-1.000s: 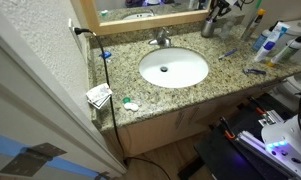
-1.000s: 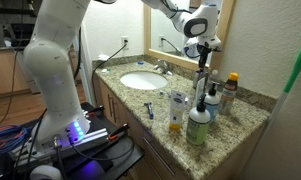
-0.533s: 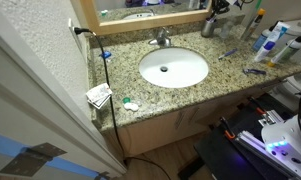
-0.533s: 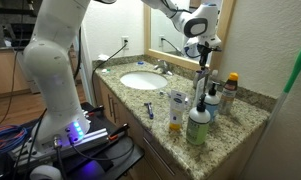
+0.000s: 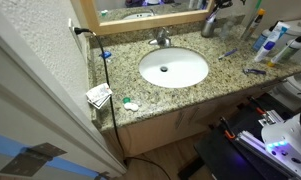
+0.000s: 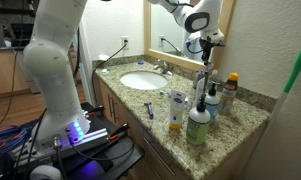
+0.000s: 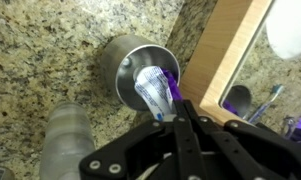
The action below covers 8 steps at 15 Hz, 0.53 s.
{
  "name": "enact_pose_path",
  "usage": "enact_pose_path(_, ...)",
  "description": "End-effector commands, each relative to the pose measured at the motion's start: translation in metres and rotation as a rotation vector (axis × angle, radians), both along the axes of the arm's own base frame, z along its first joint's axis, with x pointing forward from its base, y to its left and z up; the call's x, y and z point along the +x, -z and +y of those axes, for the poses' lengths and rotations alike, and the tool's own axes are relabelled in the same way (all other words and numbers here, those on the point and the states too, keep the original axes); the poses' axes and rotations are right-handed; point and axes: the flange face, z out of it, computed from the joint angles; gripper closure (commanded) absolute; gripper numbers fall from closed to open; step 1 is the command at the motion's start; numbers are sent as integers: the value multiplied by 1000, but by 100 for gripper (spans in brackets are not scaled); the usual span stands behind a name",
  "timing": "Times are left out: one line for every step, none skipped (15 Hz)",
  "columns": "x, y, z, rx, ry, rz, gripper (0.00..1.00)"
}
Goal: Put the toothbrush and the tube on the countertop respectively
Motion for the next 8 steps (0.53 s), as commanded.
enact_pose_path(-25,-54,-9,35,3,-52,99)
enact_pose_path(-31,-68,-12,34,7,-60,99)
enact_pose_path(-38,-81,-14,39,0,-63,99)
enact_pose_path(-46,-95,-17,50,-1,-66,99)
enact_pose_path(-53,-107,-19,64,-3,-62,99)
enact_pose_path(-62,-119,-20,94,-15,-52,99)
enact_pose_path(-70,-130,-21,130,-33,-38,99)
enact_pose_path(-80,-139,-20,183,-60,-21,99)
